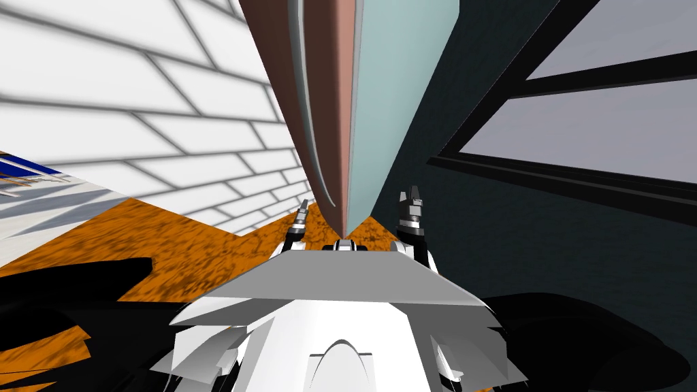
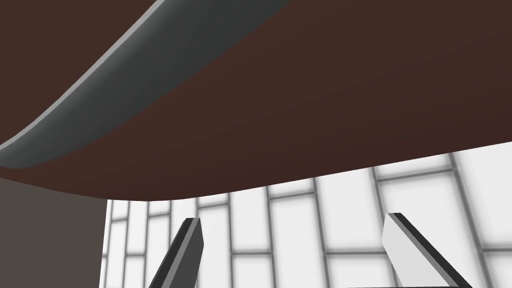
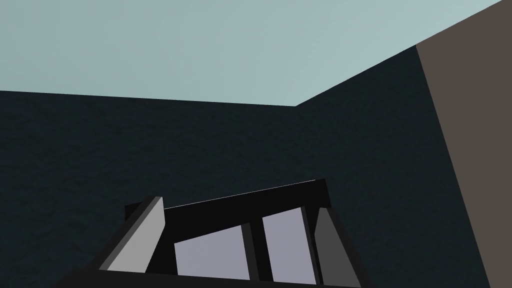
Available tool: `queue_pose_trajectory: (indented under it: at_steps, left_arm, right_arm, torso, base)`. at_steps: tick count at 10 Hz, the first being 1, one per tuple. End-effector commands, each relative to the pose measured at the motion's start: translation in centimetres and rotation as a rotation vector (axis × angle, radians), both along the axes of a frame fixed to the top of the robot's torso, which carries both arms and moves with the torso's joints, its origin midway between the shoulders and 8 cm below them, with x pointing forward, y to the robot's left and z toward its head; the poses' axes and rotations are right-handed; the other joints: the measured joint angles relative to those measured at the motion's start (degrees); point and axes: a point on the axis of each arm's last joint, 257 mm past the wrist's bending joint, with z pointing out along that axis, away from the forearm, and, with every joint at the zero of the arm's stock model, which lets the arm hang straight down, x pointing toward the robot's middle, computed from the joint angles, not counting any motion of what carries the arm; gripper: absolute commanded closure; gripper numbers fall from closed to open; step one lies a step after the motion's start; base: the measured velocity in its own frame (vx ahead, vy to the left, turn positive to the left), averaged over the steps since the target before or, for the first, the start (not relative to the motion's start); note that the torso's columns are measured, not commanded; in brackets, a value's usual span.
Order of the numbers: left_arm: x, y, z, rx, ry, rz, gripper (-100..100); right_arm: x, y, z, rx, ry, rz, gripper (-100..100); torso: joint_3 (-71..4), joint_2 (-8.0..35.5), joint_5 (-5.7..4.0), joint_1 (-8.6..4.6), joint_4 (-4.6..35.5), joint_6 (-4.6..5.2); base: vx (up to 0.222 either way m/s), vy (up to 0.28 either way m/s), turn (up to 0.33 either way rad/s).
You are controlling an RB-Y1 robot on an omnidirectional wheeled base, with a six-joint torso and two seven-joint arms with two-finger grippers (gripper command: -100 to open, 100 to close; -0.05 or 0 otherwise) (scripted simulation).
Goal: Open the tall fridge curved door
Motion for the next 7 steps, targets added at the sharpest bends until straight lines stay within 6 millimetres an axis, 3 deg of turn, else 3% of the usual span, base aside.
queue_pose_trajectory:
  at_steps: [1,7]
  left_arm:
    - [0.0,-0.2,-1.8,0.033,0.007,0.001,-100]
    - [0.1,-0.4,-6.0,0.065,0.052,0.005,-100]
  right_arm:
    - [0.0,0.0,0.0,0.000,0.000,0.000,0]
    - [0.0,0.0,0.0,0.000,0.000,0.000,0]
  torso:
    - [0.01,0.03,0.00,0.00,0.01,0.00]
    - [0.04,0.06,0.03,0.09,0.02,0.00]
  base:
    - [0.034,-0.069,0.001]
    - [0.021,-0.042,0.000]
